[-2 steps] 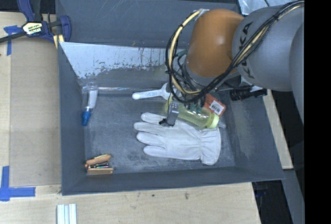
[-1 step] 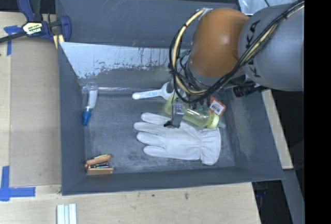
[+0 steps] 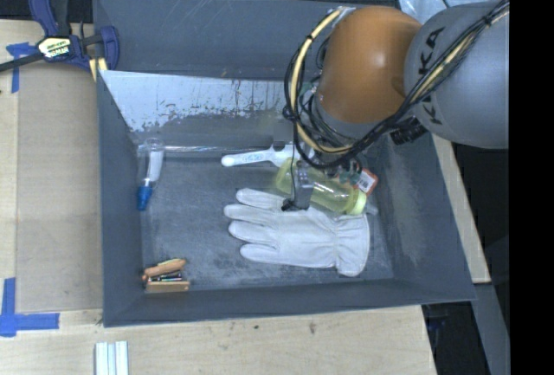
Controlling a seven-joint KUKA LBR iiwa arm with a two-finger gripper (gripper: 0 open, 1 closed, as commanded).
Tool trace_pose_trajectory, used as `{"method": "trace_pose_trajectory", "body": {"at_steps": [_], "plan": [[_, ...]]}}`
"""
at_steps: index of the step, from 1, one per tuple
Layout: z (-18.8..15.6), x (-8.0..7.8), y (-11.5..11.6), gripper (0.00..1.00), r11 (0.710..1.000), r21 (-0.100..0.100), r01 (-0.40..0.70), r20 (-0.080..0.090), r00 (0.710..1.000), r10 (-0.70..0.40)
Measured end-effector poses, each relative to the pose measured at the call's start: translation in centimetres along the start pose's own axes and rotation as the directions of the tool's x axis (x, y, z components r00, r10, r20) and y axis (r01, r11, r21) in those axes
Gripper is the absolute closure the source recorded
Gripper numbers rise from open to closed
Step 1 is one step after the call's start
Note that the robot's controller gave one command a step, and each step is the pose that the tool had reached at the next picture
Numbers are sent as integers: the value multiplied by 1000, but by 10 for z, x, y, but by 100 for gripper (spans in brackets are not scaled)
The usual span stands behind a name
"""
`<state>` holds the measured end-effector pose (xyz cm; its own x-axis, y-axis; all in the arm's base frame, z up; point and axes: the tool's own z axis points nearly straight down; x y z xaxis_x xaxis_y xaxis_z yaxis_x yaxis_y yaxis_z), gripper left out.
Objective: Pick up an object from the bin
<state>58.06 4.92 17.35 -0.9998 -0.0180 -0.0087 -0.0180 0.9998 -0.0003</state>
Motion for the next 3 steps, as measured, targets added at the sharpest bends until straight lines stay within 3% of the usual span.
{"method": "trace_pose_trajectory", "body": {"at_steps": [1, 2, 3], "plan": [[53, -5, 11, 0, 997, -1, -79, 1, 997, 79], [96, 8, 13, 100, 1000, -1, -17, -6, 1000, 17], [96, 8, 13, 100, 1000, -1, -18, -6, 1000, 18]]}}
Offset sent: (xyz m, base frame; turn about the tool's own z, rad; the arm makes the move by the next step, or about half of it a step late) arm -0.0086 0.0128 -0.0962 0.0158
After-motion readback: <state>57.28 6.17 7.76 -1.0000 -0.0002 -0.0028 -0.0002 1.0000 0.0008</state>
